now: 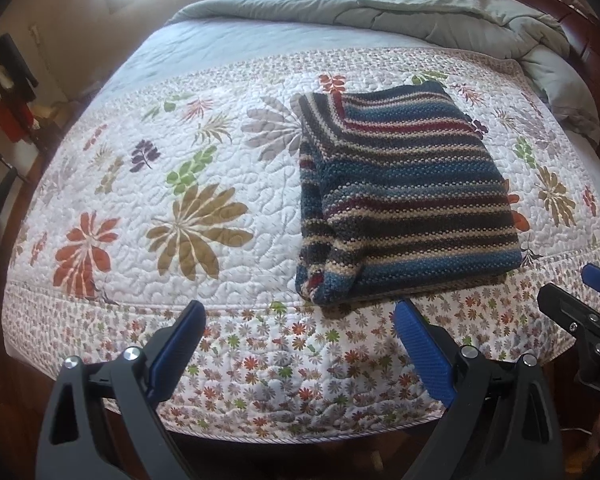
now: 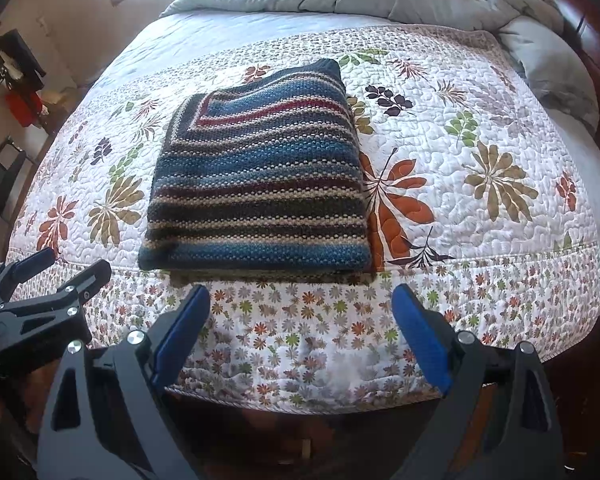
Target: Fold small clothes
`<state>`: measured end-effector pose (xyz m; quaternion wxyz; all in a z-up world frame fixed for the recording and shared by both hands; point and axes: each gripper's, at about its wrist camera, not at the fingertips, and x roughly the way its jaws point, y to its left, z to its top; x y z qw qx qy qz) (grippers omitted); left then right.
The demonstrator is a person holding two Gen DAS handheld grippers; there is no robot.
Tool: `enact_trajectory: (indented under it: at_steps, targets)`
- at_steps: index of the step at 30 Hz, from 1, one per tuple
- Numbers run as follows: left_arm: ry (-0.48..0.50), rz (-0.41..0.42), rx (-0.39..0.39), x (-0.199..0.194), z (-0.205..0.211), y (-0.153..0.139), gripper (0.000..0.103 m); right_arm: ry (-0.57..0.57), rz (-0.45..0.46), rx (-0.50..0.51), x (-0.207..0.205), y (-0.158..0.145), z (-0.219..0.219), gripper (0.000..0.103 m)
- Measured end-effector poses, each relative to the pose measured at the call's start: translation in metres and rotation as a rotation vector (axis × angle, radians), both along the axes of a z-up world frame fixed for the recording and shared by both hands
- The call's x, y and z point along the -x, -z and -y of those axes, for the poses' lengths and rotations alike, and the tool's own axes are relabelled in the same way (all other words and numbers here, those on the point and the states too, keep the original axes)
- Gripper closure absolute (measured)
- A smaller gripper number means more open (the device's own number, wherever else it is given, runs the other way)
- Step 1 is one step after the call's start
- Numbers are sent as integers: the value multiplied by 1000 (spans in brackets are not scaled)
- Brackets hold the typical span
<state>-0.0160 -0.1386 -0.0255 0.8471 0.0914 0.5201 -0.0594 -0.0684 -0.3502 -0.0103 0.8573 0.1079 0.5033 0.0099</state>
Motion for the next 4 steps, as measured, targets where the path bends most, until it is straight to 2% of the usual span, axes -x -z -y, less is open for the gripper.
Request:
enact_trajectory:
  at_steps: [4]
  targets:
    - [-4,1,-2,1,0,1,7,1,-5,-3,-1,2,2,11]
